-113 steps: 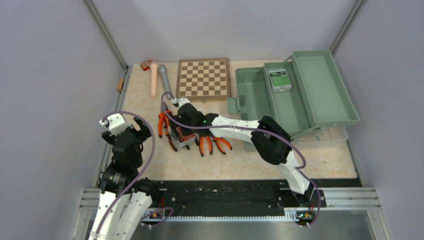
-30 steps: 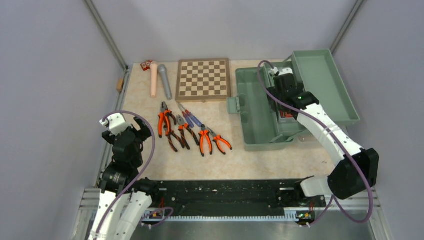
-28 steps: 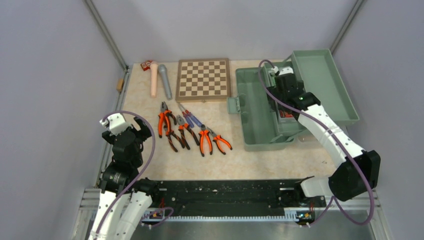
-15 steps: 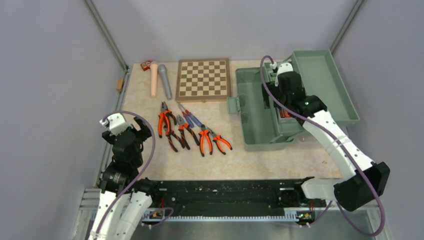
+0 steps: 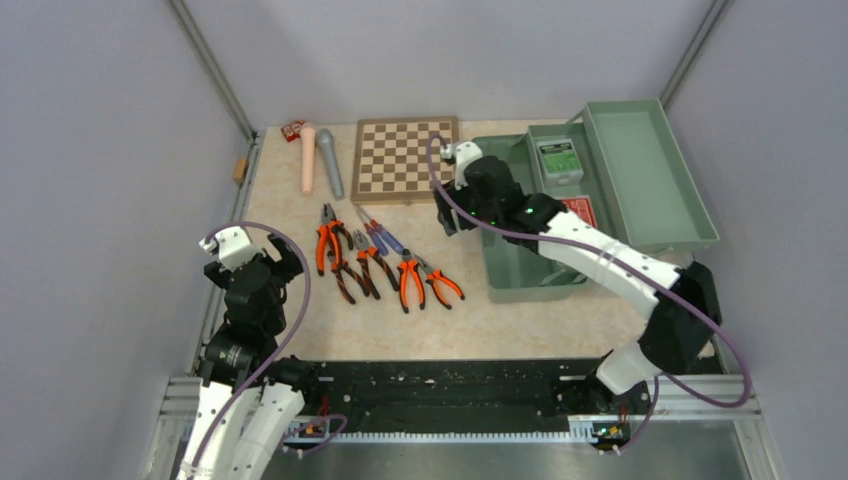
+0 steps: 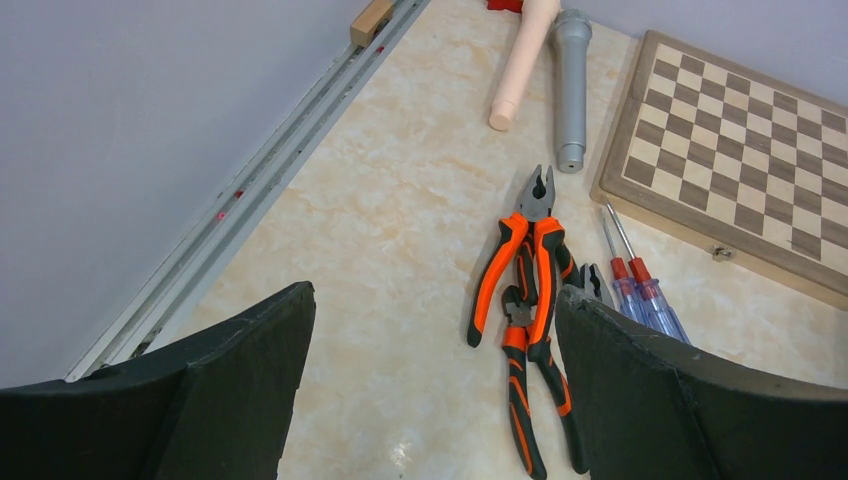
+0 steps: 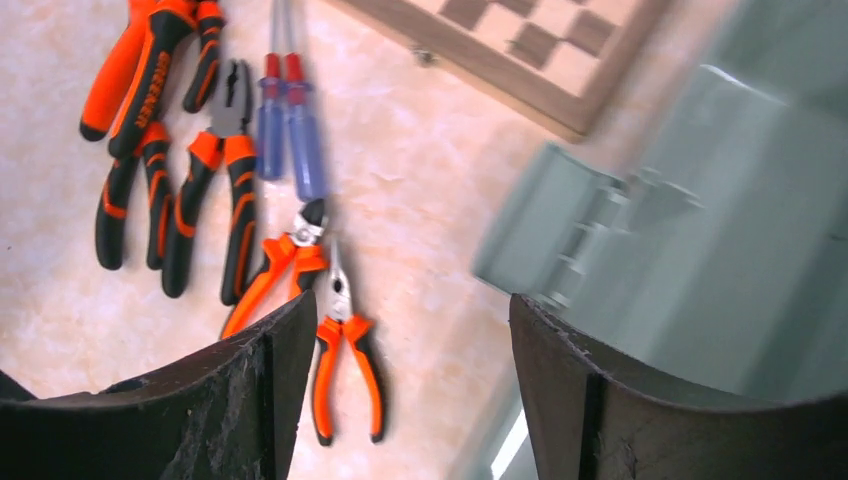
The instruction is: Pack the tool kit
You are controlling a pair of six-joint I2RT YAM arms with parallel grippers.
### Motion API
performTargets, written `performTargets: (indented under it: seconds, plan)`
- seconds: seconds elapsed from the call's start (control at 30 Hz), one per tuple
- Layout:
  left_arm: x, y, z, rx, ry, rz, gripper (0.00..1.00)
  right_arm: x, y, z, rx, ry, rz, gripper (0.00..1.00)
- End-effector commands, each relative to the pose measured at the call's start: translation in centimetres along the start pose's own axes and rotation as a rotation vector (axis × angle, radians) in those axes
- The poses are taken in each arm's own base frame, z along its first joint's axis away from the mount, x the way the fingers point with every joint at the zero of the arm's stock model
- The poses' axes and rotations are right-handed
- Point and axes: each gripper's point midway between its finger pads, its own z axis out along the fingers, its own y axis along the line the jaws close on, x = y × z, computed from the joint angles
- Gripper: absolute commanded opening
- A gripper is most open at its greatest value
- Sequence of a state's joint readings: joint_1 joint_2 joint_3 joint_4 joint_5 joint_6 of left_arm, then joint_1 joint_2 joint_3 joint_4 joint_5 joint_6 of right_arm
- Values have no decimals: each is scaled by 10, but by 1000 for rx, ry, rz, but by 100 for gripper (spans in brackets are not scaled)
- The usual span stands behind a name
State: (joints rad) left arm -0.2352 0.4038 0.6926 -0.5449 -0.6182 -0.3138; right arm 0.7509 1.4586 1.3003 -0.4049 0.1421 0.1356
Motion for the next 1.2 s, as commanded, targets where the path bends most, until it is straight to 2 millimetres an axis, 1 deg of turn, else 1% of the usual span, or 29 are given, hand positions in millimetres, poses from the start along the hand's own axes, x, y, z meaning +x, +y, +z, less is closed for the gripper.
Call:
performTargets:
  seconds: [0.0, 0.1, 0.27, 0.4, 0.43, 0.53, 0.6, 0.73, 0.83, 0.97, 1.1, 1.13, 1.17]
  plan:
    - [-4, -2, 3, 3, -21, -10, 94, -18, 46, 39, -104, -42, -8, 67]
    - [-4, -2, 2, 5, -23, -11, 93, 2, 65, 72, -123, 6, -45, 65]
    - [-4, -4, 3, 15, -22, -13, 93, 27, 95, 121, -163, 56, -101, 60]
    - [-5, -5, 3, 20, -22, -14, 93, 44, 111, 154, -197, 85, -119, 53]
    - [-4, -5, 3, 21, -21, -13, 93, 51, 114, 164, -202, 101, -125, 51]
    - [-4, -6, 3, 25, -19, -12, 93, 59, 123, 183, -218, 112, -142, 48]
    - [-4, -7, 4, 26, -17, -10, 93, 64, 124, 194, -208, 120, -149, 45]
    - [-4, -8, 4, 30, -18, -10, 93, 75, 122, 210, -183, 135, -155, 38]
    - [-4, -8, 3, 31, -18, -11, 93, 82, 120, 217, -170, 147, -163, 36]
    - [-3, -8, 3, 33, -16, -8, 93, 89, 118, 221, -160, 159, -183, 36]
    - [-4, -8, 3, 33, -18, -9, 93, 92, 113, 222, -137, 165, -208, 37]
    - [-4, -8, 3, 31, -19, -10, 93, 90, 112, 221, -133, 164, -216, 36]
    - [-4, -7, 3, 30, -19, -9, 93, 87, 111, 220, -129, 161, -221, 33]
